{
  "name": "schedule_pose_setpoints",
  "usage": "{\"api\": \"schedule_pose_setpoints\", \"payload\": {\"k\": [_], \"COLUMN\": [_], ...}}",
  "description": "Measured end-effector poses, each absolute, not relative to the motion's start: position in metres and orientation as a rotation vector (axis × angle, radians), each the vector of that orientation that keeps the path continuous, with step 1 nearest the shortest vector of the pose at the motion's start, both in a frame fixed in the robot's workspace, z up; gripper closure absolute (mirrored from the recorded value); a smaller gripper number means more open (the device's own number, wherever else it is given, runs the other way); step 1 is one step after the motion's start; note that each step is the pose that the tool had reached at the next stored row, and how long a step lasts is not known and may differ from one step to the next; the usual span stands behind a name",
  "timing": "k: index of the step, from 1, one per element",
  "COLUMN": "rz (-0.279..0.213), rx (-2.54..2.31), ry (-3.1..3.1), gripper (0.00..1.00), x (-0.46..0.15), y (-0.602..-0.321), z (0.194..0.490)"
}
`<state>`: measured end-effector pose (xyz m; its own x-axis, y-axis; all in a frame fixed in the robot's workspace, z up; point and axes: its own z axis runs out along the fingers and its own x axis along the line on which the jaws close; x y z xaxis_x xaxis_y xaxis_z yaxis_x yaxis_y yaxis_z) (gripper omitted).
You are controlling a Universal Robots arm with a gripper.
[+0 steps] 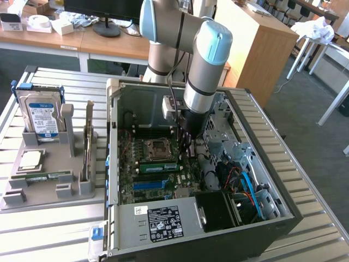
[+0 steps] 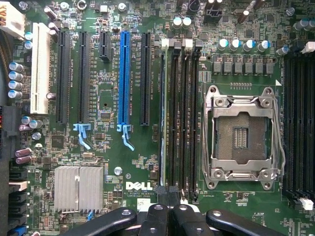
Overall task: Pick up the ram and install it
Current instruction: 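Insert the ram into the slot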
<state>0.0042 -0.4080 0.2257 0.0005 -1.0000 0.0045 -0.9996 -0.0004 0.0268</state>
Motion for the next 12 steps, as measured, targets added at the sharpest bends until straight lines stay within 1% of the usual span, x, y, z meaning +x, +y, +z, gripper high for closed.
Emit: {"api": "schedule_pose_setpoints", "payload": {"k": [12], "rz": [-0.024], "rx": [2.206], "ry": [-2.205], "gripper": [0.90], "x": [0.0043], "y": [-0.4080], "z": [0.2241]}}
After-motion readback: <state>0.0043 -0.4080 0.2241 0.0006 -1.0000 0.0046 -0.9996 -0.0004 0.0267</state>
